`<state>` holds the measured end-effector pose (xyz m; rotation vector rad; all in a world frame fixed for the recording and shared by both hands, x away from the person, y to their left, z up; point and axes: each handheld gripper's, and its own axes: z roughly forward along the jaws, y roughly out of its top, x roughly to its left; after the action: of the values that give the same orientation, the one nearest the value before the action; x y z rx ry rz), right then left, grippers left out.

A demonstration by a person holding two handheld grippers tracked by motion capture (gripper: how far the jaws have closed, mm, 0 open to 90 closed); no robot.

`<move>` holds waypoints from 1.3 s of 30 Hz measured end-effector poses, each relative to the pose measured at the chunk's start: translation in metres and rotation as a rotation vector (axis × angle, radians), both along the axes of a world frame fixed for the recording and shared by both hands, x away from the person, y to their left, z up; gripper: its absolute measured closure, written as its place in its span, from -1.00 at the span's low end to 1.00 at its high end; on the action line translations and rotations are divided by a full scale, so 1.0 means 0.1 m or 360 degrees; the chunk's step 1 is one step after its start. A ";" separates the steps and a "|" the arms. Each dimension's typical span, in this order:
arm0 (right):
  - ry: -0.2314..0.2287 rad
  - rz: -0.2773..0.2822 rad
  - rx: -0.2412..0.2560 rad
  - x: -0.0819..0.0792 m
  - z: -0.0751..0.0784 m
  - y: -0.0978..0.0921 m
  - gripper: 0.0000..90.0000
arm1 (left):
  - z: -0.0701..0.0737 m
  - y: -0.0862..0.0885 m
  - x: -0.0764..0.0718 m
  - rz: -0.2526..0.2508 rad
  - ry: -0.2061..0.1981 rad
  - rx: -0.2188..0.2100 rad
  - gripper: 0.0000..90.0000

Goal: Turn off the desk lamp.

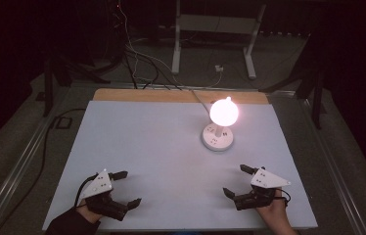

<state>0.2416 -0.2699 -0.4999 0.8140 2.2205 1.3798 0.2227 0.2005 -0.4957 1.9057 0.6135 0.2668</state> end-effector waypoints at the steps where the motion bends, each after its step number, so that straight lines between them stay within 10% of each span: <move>1: -0.0001 -0.0003 -0.0001 0.00 0.00 0.00 -1.00 | 0.00 0.00 0.00 -0.0006 0.0000 -0.0001 -0.99; 25: 0.0165 0.0106 -0.0056 0.01 0.04 0.09 -1.00 | 0.00 -0.01 0.04 -0.0003 -0.0006 -0.0026 -0.99; 39: 0.0109 0.0120 0.0051 -0.02 0.28 0.19 -1.00 | 0.01 -0.02 0.03 -0.0041 -0.0022 -0.0043 -0.99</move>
<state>0.2396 -0.2504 -0.4718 0.8079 2.3082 1.4466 0.2253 0.1990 -0.4944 1.8830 0.5804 0.2540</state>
